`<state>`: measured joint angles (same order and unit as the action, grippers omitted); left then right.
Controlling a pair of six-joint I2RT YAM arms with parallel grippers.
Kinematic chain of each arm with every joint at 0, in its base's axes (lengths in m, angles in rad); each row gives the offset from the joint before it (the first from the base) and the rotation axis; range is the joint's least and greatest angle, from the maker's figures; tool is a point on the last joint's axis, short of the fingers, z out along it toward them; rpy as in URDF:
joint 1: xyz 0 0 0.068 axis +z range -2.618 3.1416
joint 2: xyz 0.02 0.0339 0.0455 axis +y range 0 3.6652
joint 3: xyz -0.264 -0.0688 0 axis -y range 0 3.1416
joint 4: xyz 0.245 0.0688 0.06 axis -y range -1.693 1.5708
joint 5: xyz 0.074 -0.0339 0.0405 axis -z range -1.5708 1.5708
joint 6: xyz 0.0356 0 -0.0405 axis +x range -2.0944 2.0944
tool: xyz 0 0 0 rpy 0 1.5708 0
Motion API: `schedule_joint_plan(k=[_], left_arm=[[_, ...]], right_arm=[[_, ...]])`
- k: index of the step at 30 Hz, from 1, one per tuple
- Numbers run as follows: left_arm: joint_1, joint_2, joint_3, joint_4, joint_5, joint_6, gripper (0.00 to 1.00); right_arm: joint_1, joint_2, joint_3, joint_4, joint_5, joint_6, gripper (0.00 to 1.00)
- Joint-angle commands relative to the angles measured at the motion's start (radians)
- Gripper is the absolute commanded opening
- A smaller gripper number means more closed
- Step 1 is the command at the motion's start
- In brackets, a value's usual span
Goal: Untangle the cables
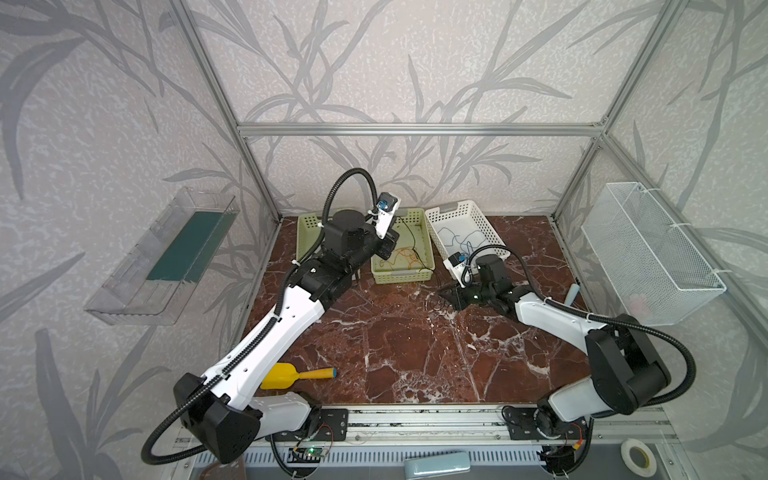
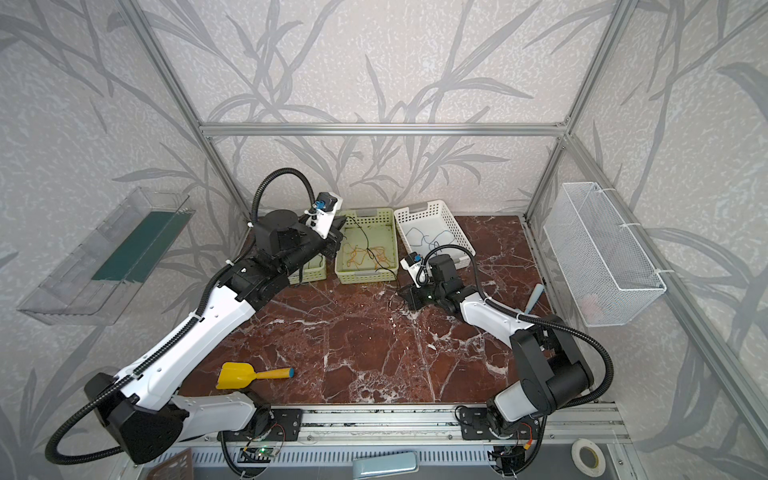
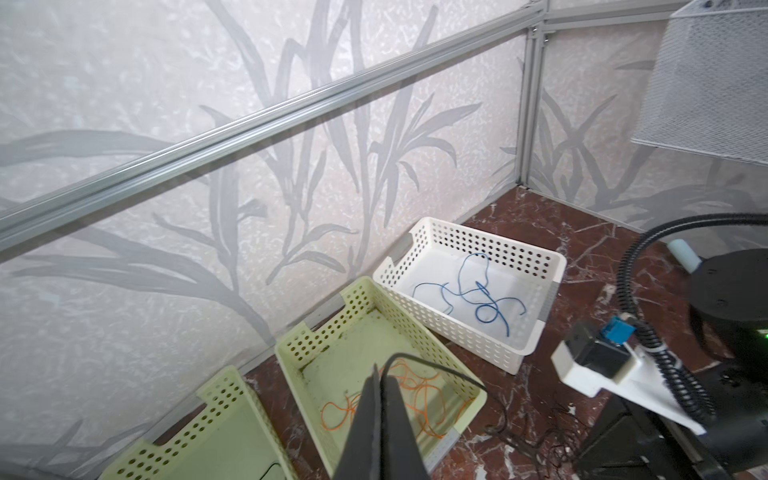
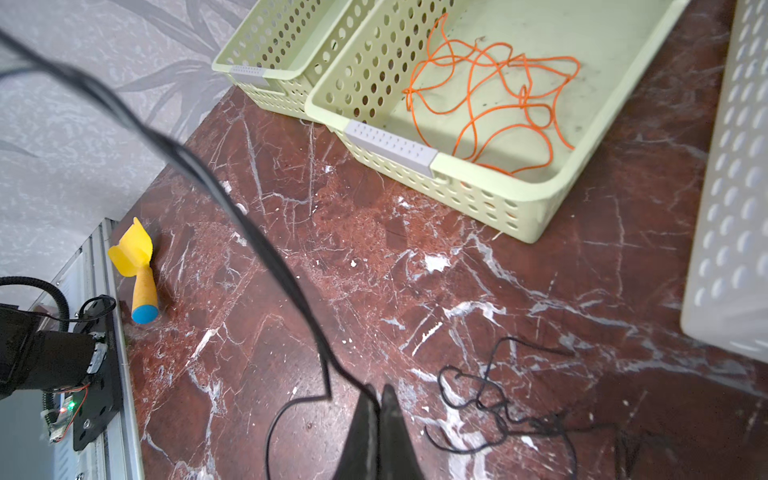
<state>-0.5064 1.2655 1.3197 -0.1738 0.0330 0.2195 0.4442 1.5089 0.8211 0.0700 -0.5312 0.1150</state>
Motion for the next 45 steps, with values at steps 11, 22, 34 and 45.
schedule_joint_plan(k=[11, 22, 34, 45], left_arm=[[0.213, -0.004, 0.067, -0.064, -0.063, 0.055, 0.0], [0.401, 0.03, 0.044, -0.135, -0.04, -0.072, 0.0], [0.439, 0.133, -0.095, -0.148, -0.06, -0.192, 0.0], [0.503, 0.299, -0.118, -0.084, -0.201, -0.319, 0.0]], right_arm=[[-0.097, -0.055, 0.008, -0.068, -0.04, -0.062, 0.0], [-0.127, -0.031, 0.072, -0.006, -0.008, 0.034, 0.0], [0.007, 0.215, 0.418, 0.015, 0.002, 0.047, 0.0], [0.154, 0.551, 0.809, 0.013, 0.069, 0.024, 0.0]])
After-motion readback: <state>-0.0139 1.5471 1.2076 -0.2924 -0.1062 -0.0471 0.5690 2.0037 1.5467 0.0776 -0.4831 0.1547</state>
